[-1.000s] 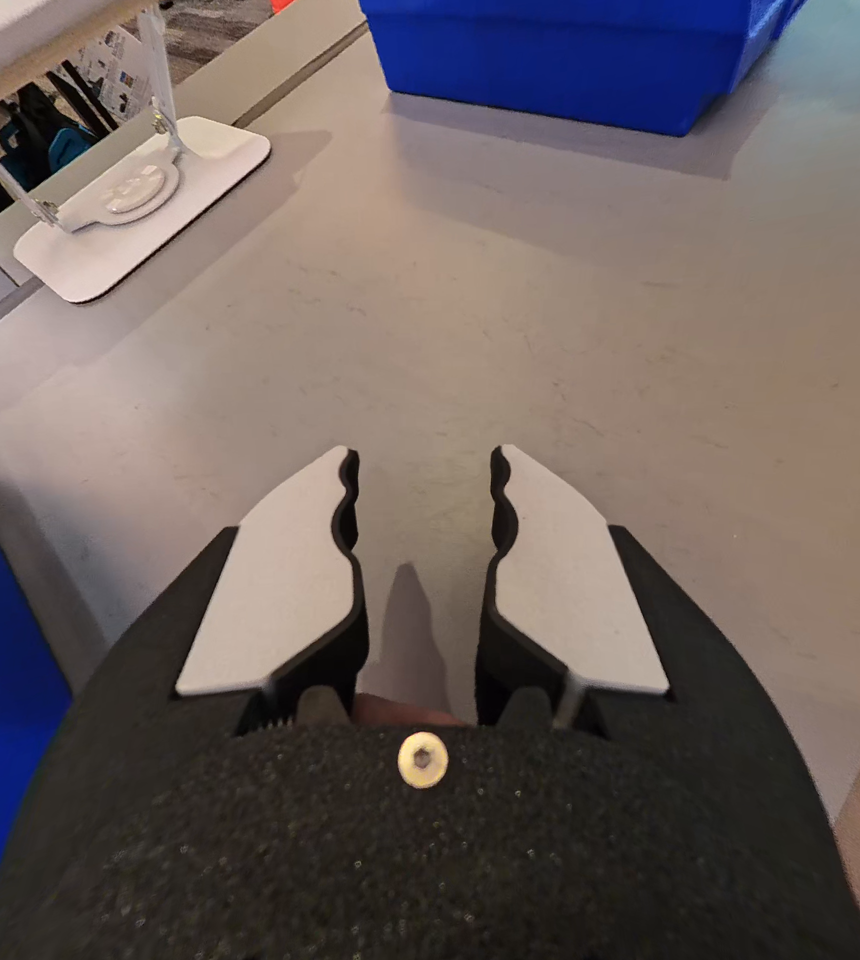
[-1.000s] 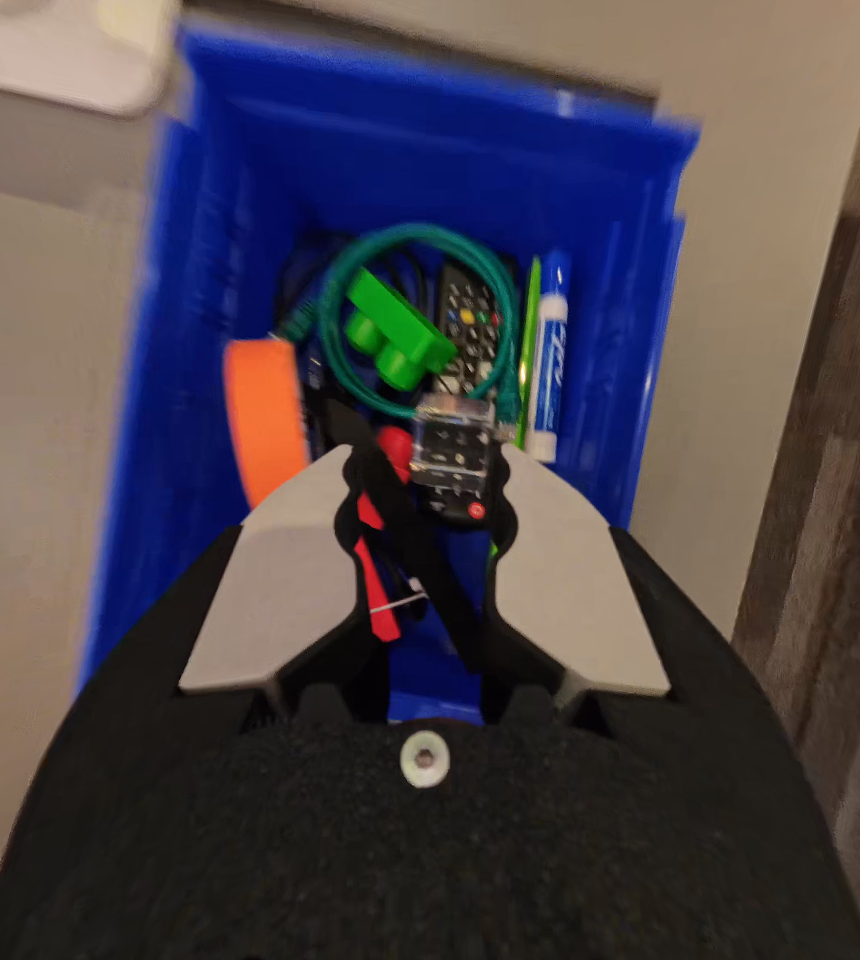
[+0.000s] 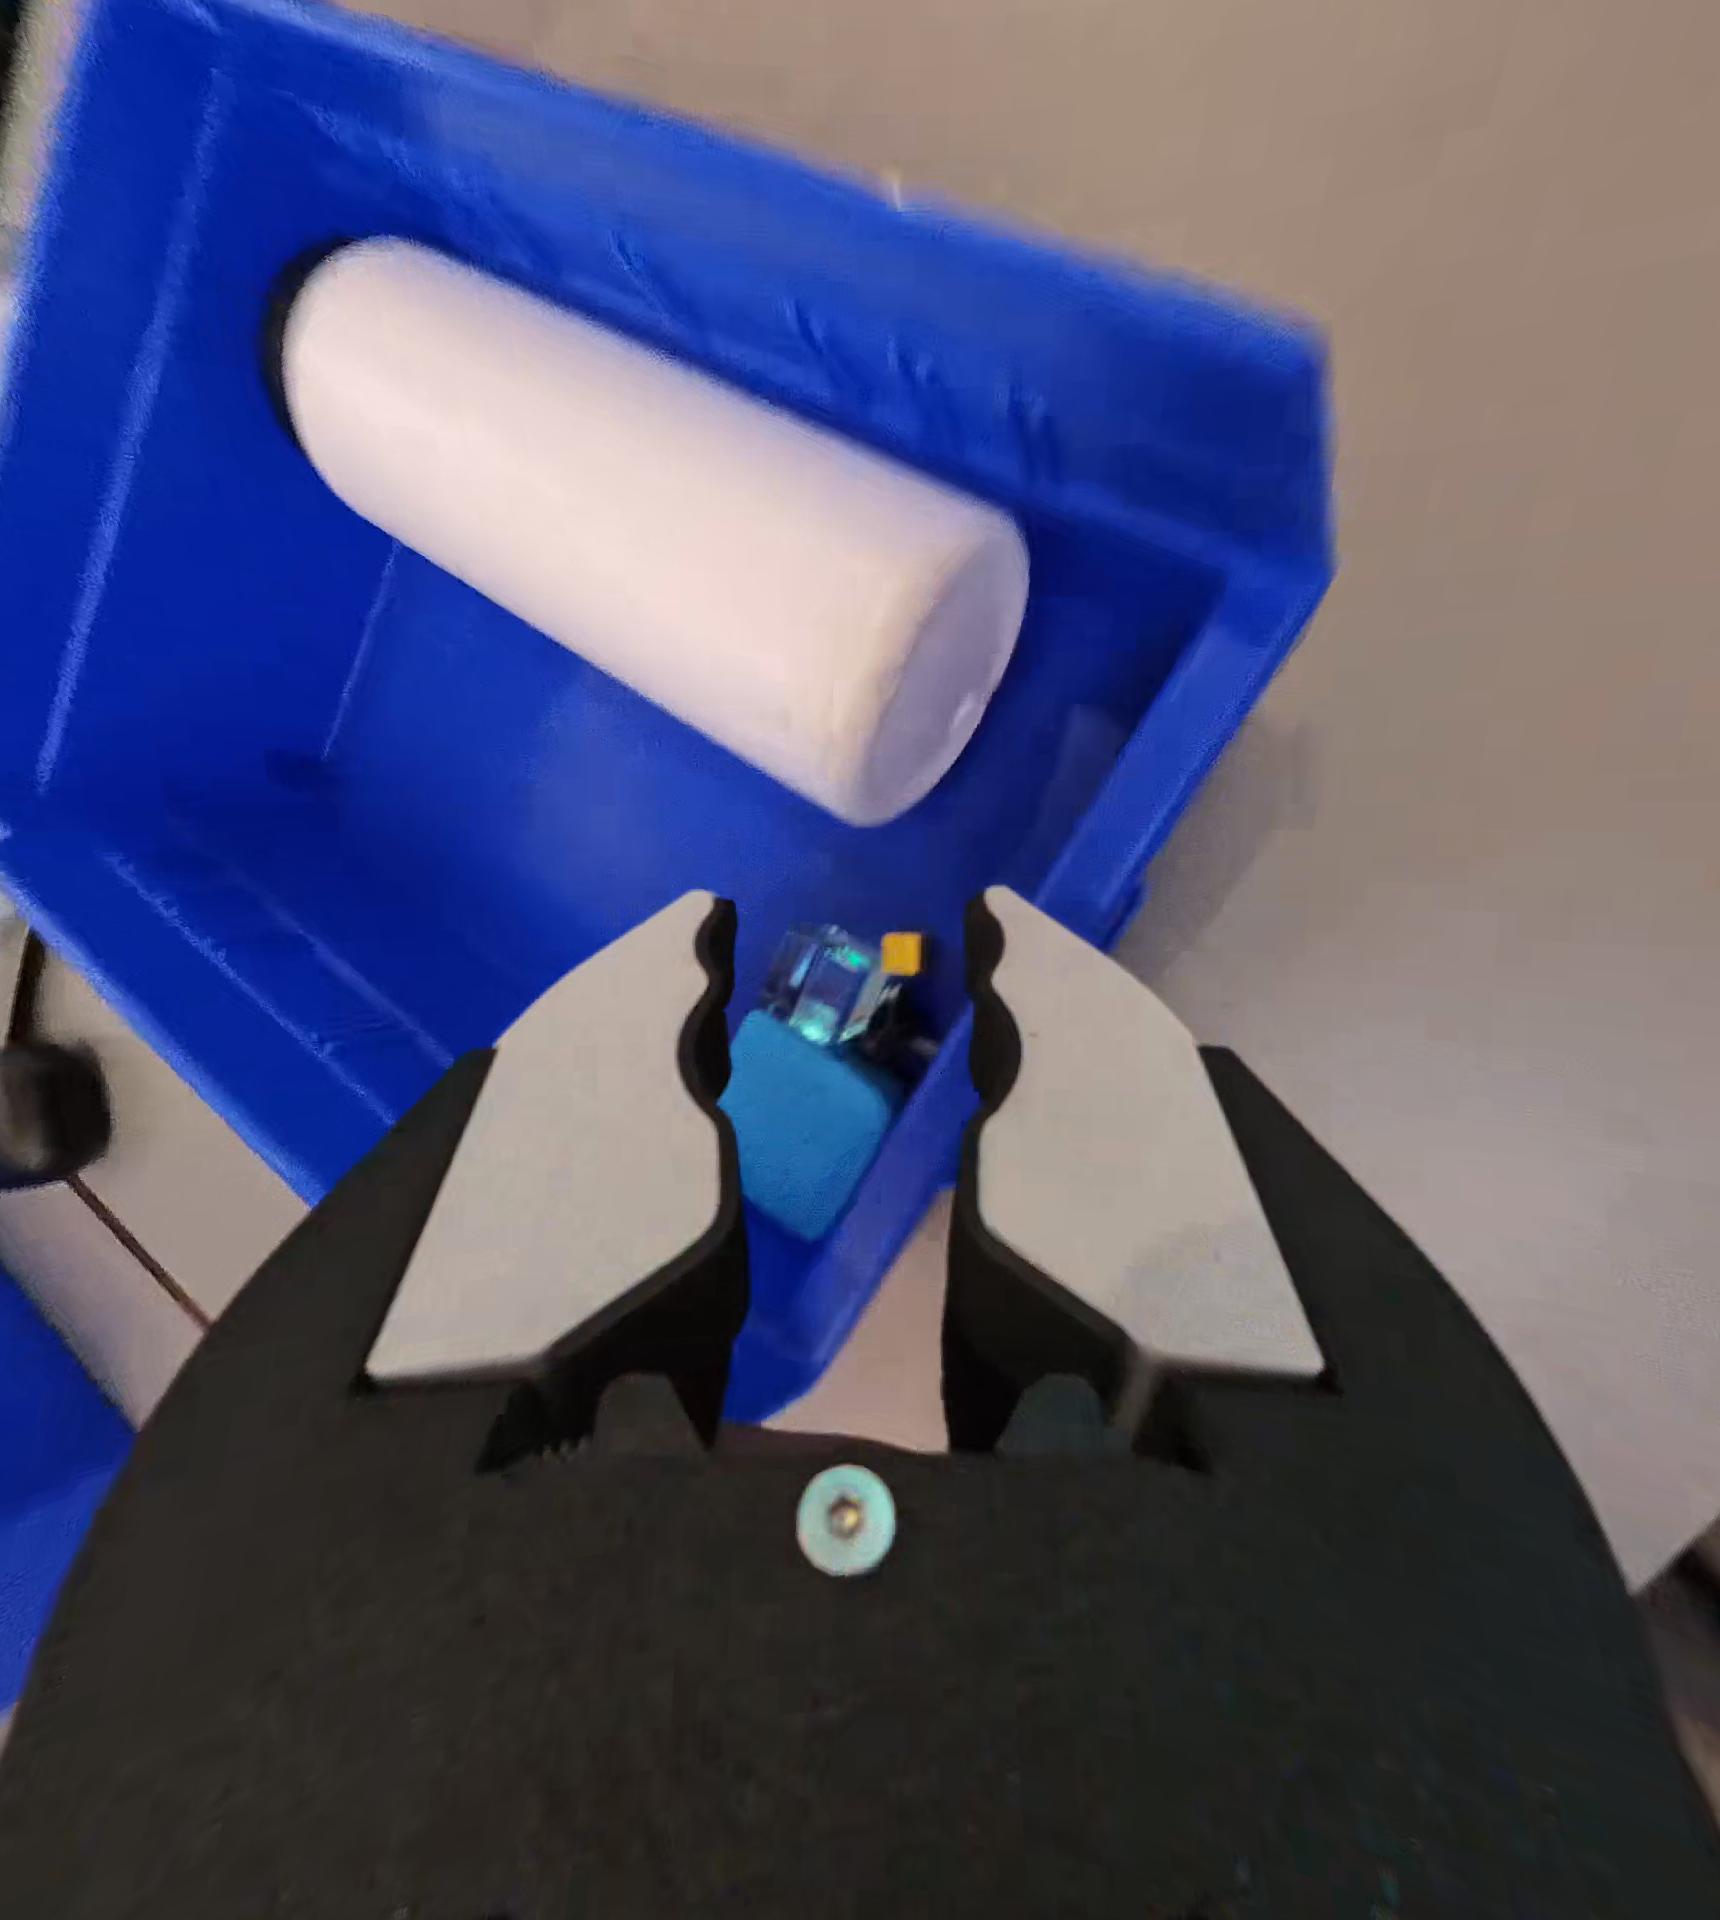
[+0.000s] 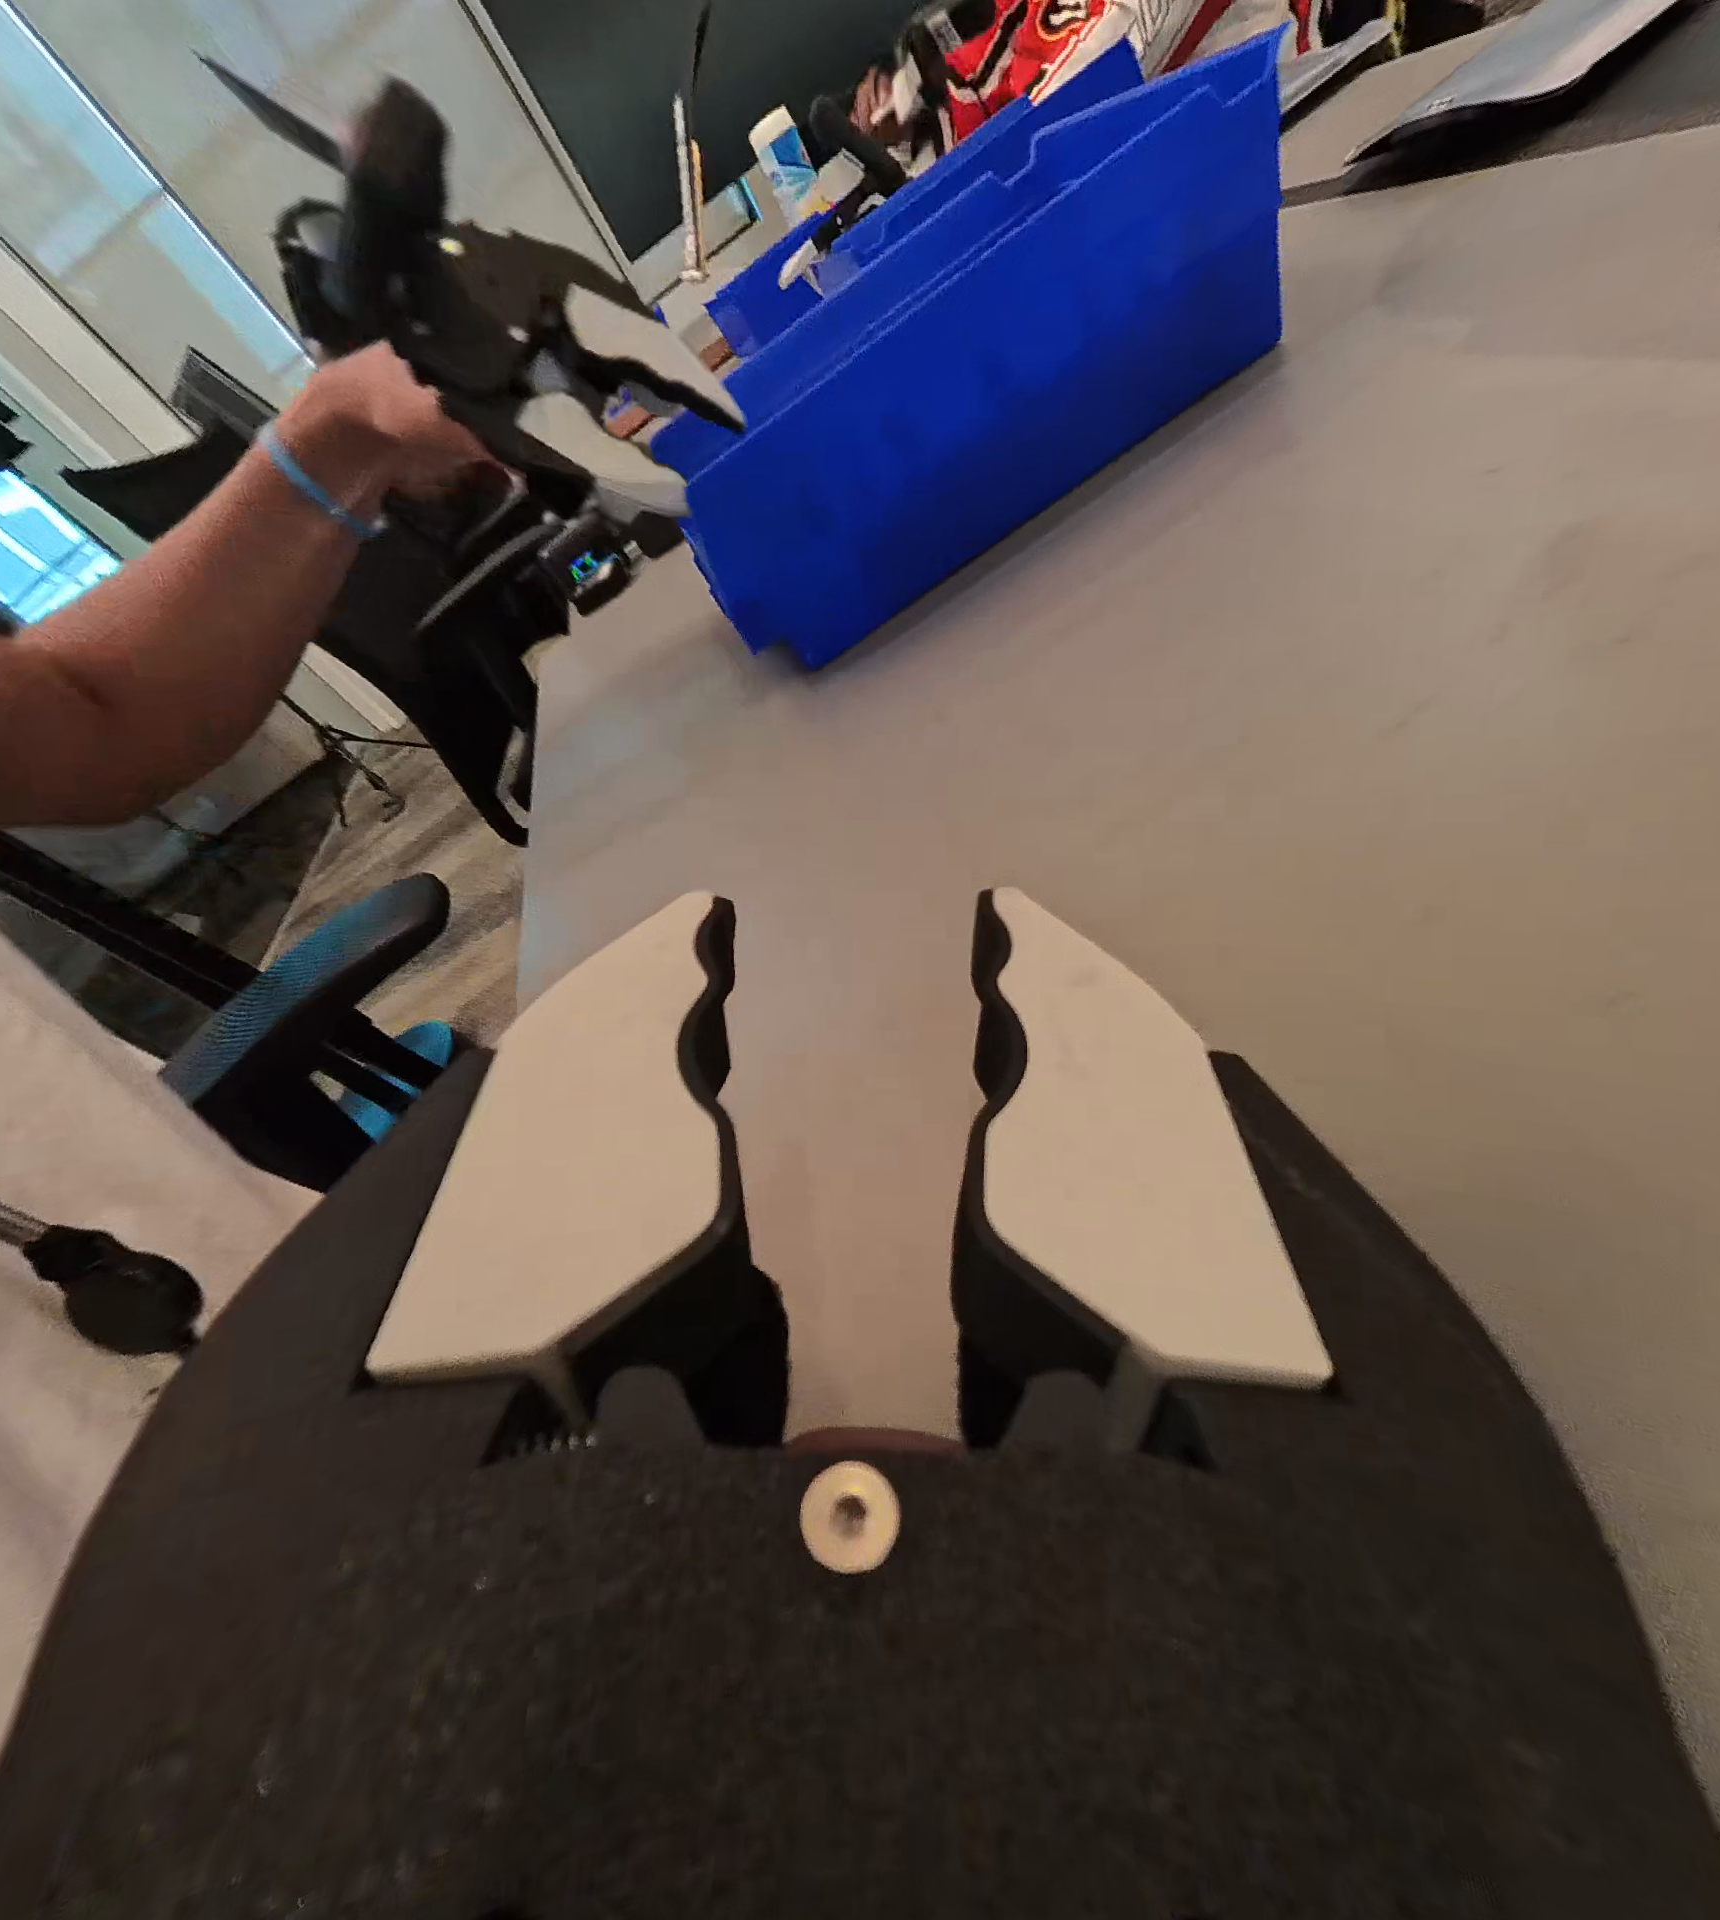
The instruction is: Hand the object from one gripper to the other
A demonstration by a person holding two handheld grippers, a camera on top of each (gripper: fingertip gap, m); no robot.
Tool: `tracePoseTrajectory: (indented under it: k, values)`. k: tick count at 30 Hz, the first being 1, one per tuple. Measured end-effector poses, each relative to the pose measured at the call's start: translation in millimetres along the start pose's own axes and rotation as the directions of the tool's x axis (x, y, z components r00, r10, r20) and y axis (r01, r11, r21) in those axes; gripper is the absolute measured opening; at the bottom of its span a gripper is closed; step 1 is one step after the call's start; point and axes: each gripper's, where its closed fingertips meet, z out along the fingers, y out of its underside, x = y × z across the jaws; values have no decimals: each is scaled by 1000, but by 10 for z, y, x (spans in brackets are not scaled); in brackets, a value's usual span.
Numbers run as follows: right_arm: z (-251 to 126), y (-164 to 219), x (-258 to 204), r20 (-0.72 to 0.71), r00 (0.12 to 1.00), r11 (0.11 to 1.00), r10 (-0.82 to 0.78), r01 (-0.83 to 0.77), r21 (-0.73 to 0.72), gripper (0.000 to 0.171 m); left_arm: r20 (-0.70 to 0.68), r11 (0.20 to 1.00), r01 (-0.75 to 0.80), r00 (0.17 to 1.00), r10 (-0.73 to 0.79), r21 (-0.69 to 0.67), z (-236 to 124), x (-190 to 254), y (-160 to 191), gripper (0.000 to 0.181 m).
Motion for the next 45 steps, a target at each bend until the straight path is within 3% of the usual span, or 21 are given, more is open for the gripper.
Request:
tracePoseTrajectory:
  k: [3, 7, 12, 18, 25, 32, 39, 42, 45]
  values:
    - [-11, -33, 4, 38, 998, 999, 40, -41, 22, 45, -124, 976, -130, 986, 109, -175, 223, -114, 253, 42]
    - [-37, -34, 25, 50, 997, 998, 65, -66, 19, 45, -279, 917, -229, 950, 137, -328, 381, -103, 437, 43]
    - [-110, -36, -2, 2, 1000, 1000, -22, 22, 16, 44, -328, 869, -309, 927, 185, -386, 487, -148, 511, 40]
    - [-167, -59, 34, 3, 1000, 1000, -2, 2, 26, 44, -355, 853, -319, 919, 172, -413, 573, -148, 541, 43]
    - [-79, 25, -29, 55, 998, 1000, 19, -18, -21, 44, -360, 827, -337, 916, 178, -450, 686, -109, 595, 28]
    - [-38, 40, -51, 66, 997, 999, 28, -25, -34, 42, -292, 846, -313, 936, 197, -432, 669, -130, 531, 28]
    - [2, -68, -46, 103, 995, 1000, 16, -13, -27, 41, -96, 910, -195, 981, 171, -366, 461, -244, 353, 28]
    - [59, -56, -96, 133, 991, 999, 28, -22, -42, 40, 54, 959, -90, 993, 109, -270, 277, -364, 180, 28]
    - [92, -26, -188, 162, 986, 998, 33, -25, -51, 39, 162, 996, 48, 986, -34, -81, 55, -444, -78, 28]
